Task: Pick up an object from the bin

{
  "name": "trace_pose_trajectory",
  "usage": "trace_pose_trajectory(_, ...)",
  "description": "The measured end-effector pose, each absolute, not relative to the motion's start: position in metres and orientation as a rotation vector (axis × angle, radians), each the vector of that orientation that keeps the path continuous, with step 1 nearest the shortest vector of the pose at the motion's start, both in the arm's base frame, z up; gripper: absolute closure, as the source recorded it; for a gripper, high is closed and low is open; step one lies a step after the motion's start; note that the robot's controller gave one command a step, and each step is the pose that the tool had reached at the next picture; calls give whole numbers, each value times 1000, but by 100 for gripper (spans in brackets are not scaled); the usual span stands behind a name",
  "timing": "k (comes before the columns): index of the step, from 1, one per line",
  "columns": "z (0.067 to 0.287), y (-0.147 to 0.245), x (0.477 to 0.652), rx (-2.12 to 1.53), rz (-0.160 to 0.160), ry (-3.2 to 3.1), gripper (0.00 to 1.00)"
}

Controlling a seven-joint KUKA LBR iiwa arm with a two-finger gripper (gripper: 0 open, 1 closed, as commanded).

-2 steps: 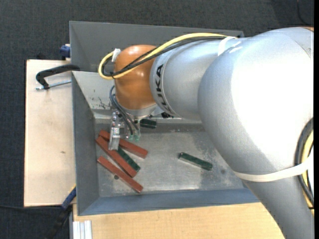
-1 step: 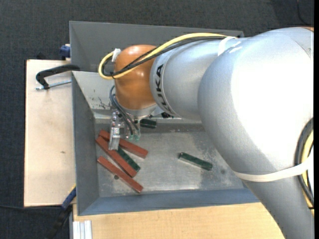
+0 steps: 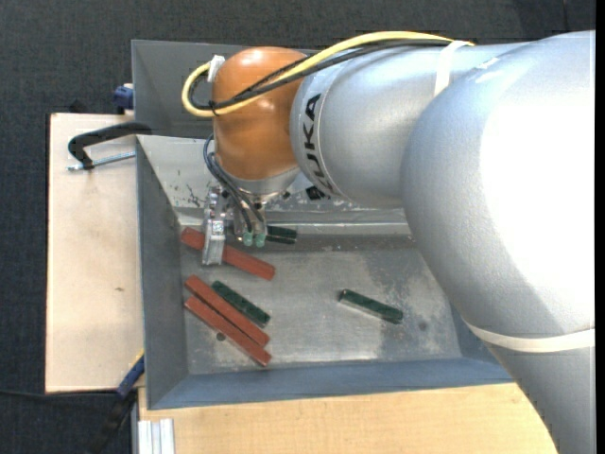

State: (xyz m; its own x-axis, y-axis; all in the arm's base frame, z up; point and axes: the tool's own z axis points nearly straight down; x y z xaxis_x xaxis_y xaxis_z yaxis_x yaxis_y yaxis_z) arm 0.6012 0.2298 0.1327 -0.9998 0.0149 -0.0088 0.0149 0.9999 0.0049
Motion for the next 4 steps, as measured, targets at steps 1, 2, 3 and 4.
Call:
trace_pose_trajectory(1,136,203,596,16,1,3140,100)
trace_pose_trajectory(2,187,214,598,-10,1,3141,100)
trace_pose_trajectory(3,181,211,595,10,-1,3147,100)
trace_pose_trajectory(4,224,215,595,40,6,3136,100)
